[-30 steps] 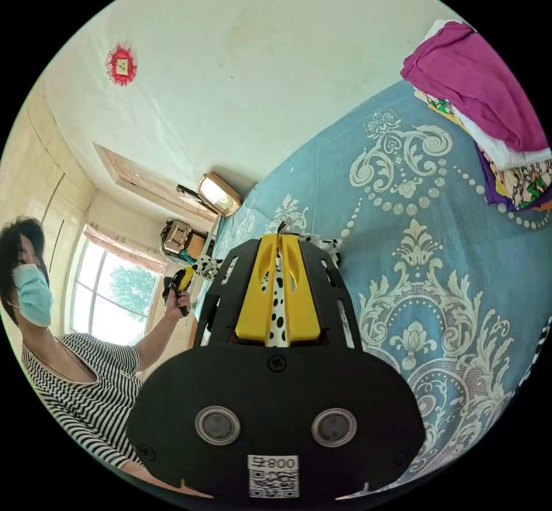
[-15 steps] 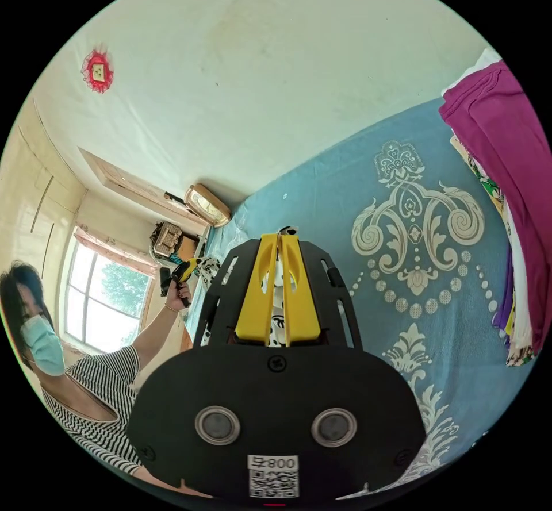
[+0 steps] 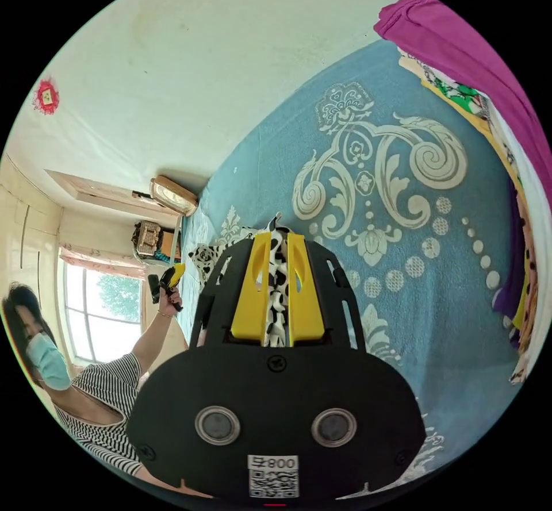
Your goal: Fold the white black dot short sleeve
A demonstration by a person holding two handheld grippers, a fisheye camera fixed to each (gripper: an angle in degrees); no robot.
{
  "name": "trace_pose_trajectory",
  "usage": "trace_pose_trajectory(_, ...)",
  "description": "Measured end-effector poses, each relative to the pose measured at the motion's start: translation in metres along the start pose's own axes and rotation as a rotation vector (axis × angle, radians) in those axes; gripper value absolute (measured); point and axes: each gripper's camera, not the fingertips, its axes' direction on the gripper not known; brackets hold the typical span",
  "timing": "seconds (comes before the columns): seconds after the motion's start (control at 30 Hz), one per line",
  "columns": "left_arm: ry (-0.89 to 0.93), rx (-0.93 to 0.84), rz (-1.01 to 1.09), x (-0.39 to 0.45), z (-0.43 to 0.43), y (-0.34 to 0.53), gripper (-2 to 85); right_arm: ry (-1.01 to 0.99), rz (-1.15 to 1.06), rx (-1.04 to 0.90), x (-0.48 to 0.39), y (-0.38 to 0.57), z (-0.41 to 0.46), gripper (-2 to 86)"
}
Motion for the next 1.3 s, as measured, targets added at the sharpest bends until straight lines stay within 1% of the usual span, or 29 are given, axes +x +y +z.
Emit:
trace_pose_trajectory(0.03, -0.017, -0.063, -0.01, -0.004, 0.003, 0.015, 7.0, -0.019, -0.034, -0.009, -0.002, 0.014, -0.004, 6.7)
trace_pose_trajectory(0.07, -0.029, -0.087, -0.014, -0.005, 0.004, 0.023, 7.1, -0.016, -0.047, -0.026, -0.003, 0.021, -0.004, 6.9)
trace_pose_trajectory(0.13, -0.042, -0.142, -0.038, -0.01, 0.011, 0.049, 7.2, 0.035, -0.109, -0.095, -0.017, 0.058, 0.001, 7.2)
trace_pose_trajectory(0.23, -0.008, -0.18, -0.054, -0.011, 0.026, 0.067, 6.9, 0.106, -0.164, -0.151, -0.033, 0.097, 0.008, 7.3)
trace_pose_trajectory(0.27, -0.018, -0.201, -0.049, -0.009, 0.031, 0.069, 6.7, 0.127, -0.169, -0.163, -0.035, 0.103, 0.009, 7.4)
trace_pose_trajectory(0.3, -0.066, -0.244, -0.036, -0.006, 0.041, 0.071, 6.3, 0.169, -0.177, -0.177, -0.038, 0.113, 0.011, 7.5)
trace_pose_trajectory(0.33, -0.107, -0.22, -0.026, -0.001, 0.043, 0.073, 5.1, 0.206, -0.177, -0.188, -0.038, 0.12, 0.014, 7.5)
trace_pose_trajectory(0.43, -0.09, -0.259, -0.034, 0.003, 0.056, 0.071, 3.1, 0.229, -0.161, -0.209, -0.037, 0.127, 0.024, 7.0)
trace_pose_trajectory(0.53, -0.117, -0.254, -0.019, 0.012, 0.055, 0.067, 2.3, 0.186, -0.145, -0.214, -0.034, 0.126, 0.032, 4.1)
trace_pose_trajectory(0.6, -0.112, -0.221, -0.008, 0.018, 0.046, 0.065, 2.0, 0.201, -0.127, -0.213, -0.033, 0.123, 0.031, 2.7)
trace_pose_trajectory(0.7, -0.111, -0.165, 0.008, 0.025, 0.027, 0.063, 1.7, 0.259, -0.144, -0.138, -0.042, 0.124, 0.009, 1.6)
trace_pose_trajectory(0.8, -0.155, -0.18, 0.009, 0.021, 0.033, 0.064, 1.7, 0.267, -0.121, -0.088, -0.037, 0.124, -0.011, 1.1)
trace_pose_trajectory(0.87, -0.187, -0.222, -0.024, 0.013, 0.048, 0.066, 1.8, 0.269, -0.088, -0.105, -0.025, 0.122, -0.006, 1.0)
trace_pose_trajectory(0.93, -0.175, -0.207, -0.045, 0.01, 0.057, 0.069, 2.1, 0.269, -0.049, -0.136, -0.012, 0.117, 0.007, 1.0)
trace_pose_trajectory(1.0, -0.178, -0.205, -0.032, 0.014, 0.059, 0.07, 2.6, 0.246, -0.038, -0.126, -0.011, 0.113, 0.005, 1.1)
trace_pose_trajectory(1.1, -0.188, -0.147, -0.029, 0.019, 0.048, 0.072, 3.7, 0.238, -0.049, -0.133, -0.014, 0.113, 0.003, 1.1)
trace_pose_trajectory(1.2, -0.177, -0.074, -0.014, 0.027, 0.038, 0.067, 5.1, 0.27, -0.033, -0.073, -0.017, 0.115, -0.008, 0.9)
trace_pose_trajectory(1.23, -0.174, -0.073, 0.005, 0.032, 0.04, 0.062, 5.8, 0.308, -0.027, -0.042, -0.019, 0.114, -0.012, 1.0)
trace_pose_trajectory(1.3, -0.172, -0.093, 0.035, 0.04, 0.051, 0.049, 6.8, 0.321, -0.043, -0.002, -0.029, 0.111, -0.016, 1.5)
